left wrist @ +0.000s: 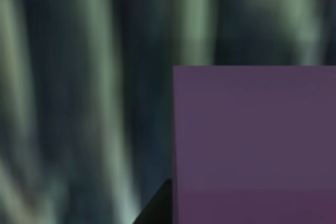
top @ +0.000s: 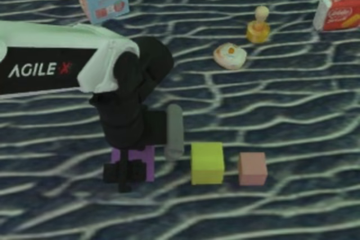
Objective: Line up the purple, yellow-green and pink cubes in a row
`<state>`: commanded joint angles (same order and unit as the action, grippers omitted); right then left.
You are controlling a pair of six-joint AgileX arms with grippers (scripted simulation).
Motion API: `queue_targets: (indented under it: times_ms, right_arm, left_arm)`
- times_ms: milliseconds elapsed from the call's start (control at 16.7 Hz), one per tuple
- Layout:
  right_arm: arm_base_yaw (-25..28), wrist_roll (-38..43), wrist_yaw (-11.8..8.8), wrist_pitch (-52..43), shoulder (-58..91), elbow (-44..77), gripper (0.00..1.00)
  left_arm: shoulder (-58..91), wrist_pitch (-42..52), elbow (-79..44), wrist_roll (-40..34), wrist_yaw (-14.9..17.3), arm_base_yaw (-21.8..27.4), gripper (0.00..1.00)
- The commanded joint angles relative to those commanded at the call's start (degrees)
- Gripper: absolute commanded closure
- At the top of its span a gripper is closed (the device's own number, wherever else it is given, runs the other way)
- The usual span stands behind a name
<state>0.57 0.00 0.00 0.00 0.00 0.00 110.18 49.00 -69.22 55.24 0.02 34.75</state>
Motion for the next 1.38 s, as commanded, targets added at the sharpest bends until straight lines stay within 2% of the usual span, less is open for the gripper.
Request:
queue_targets:
  times_ms: [180,960,1380]
  right_arm:
    - [0.0,0.0,0.0,0.0,0.0,0.0,0.0]
    - [0.0,0.0,0.0,0.0,0.0,0.0,0.0]
    - [0.0,0.0,0.0,0.0,0.0,0.0,0.0]
  left_arm:
    - [0.0,0.0,0.0,0.0,0.0,0.0,1.0]
    - [0.0,0.0,0.0,0.0,0.0,0.0,0.02]
    - [0.0,0.0,0.0,0.0,0.0,0.0,0.0]
